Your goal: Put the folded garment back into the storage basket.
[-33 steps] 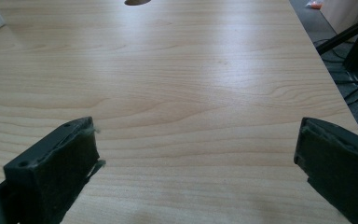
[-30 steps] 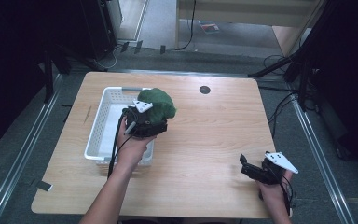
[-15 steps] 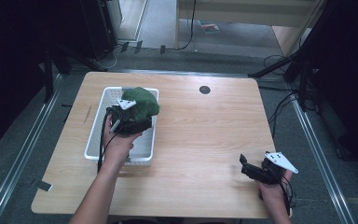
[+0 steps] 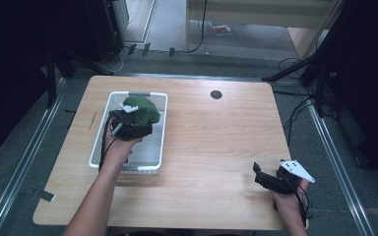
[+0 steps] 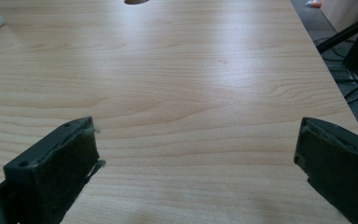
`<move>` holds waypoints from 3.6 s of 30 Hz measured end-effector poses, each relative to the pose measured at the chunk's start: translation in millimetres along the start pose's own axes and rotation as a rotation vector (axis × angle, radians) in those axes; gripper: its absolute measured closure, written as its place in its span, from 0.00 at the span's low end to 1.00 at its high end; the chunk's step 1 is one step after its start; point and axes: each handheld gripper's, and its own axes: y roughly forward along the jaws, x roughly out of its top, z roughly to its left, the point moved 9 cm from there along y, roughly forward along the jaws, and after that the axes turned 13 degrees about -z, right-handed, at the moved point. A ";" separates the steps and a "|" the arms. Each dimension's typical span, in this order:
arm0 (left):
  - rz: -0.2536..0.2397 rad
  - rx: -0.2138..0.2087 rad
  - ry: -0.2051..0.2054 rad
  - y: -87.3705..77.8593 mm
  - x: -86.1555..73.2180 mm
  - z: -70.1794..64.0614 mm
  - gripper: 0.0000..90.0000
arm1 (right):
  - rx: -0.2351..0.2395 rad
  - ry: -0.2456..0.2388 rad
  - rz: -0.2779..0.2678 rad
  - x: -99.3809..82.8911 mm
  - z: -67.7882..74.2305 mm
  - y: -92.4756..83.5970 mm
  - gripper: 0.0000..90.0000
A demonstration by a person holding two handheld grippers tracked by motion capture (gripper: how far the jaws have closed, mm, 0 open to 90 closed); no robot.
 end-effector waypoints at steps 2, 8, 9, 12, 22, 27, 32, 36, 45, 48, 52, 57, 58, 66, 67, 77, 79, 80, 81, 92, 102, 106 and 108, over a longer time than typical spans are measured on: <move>0.021 -0.012 0.000 3.6 -4.1 2.3 0.26 | 0.001 0.000 0.000 0.0 -0.1 0.0 0.00; 0.069 -0.006 0.028 10.8 -13.4 7.2 0.25 | 0.001 0.001 0.000 0.0 -0.1 0.0 0.00; 0.083 -0.006 0.028 12.6 -15.9 7.5 0.25 | 0.001 0.001 0.000 0.0 -0.1 0.0 0.00; 0.133 -0.005 0.060 17.3 -24.8 8.7 0.25 | 0.001 0.000 0.000 0.0 -0.1 0.0 0.00; 0.242 -0.003 0.079 24.0 -39.8 8.7 0.19 | 0.001 -0.002 -0.001 0.1 -0.5 0.3 0.00; 0.275 0.013 0.105 23.1 -42.3 11.0 0.14 | 0.000 -0.001 -0.001 0.1 -0.8 0.3 0.00; 0.251 -0.025 0.054 19.2 -36.6 9.5 0.01 | -0.002 -0.001 -0.002 0.1 -1.0 0.2 0.00; 0.206 -0.029 0.020 11.8 -27.4 12.2 0.00 | -0.002 -0.001 -0.001 0.1 -0.9 0.3 0.00; 0.087 -0.063 0.003 -15.9 -6.6 14.7 0.00 | -0.002 -0.002 -0.001 0.1 -0.7 0.3 0.00; 0.055 -0.075 -0.002 -25.1 -2.3 15.2 0.00 | -0.002 -0.002 -0.001 0.1 -0.6 0.3 0.00; 0.024 -0.082 -0.017 -37.5 0.9 18.4 0.00 | -0.003 -0.002 -0.001 0.1 -0.7 0.3 0.00; -0.010 -0.072 -0.032 -49.9 0.9 25.0 0.00 | -0.003 -0.001 -0.001 0.1 -0.6 0.3 0.00; -0.022 -0.069 -0.039 -53.1 1.1 26.9 0.00 | -0.003 -0.002 -0.001 0.1 -0.6 0.3 0.00; -0.112 -0.056 -0.081 -72.8 4.3 40.1 0.00 | -0.004 -0.003 0.000 0.0 -0.6 0.3 0.00; -0.122 -0.055 -0.084 -75.2 4.5 42.3 0.00 | -0.003 -0.004 -0.002 0.1 -0.6 0.4 0.00; -0.199 -0.024 -0.124 -96.8 0.5 67.7 0.00 | -0.004 -0.004 -0.001 0.0 -0.9 0.4 0.00; -0.209 -0.018 -0.132 -100.7 -1.2 73.1 0.00 | -0.005 -0.004 -0.001 0.0 -0.9 0.5 0.00; -0.211 -0.018 -0.140 -102.3 -1.8 75.1 0.00 | -0.005 -0.004 0.000 0.0 -0.9 0.4 0.00; -0.216 -0.017 -0.148 -104.7 -2.6 78.0 0.00 | -0.005 -0.004 0.000 0.0 -0.9 0.5 0.00; -0.274 0.039 -0.197 -121.3 -17.4 107.1 0.00 | -0.010 -0.003 0.003 -0.2 -1.2 0.4 0.00; -0.361 0.086 -0.201 -136.7 -33.8 127.7 0.00 | -0.012 -0.003 0.004 -0.3 -1.3 0.5 0.00; -0.362 0.107 -0.202 -140.4 -45.1 136.5 0.00 | -0.014 -0.001 0.003 -0.3 -1.5 0.7 0.00; -0.364 0.119 -0.212 -141.4 -50.7 140.8 0.00 | -0.015 -0.001 0.002 -0.2 -1.9 0.6 0.00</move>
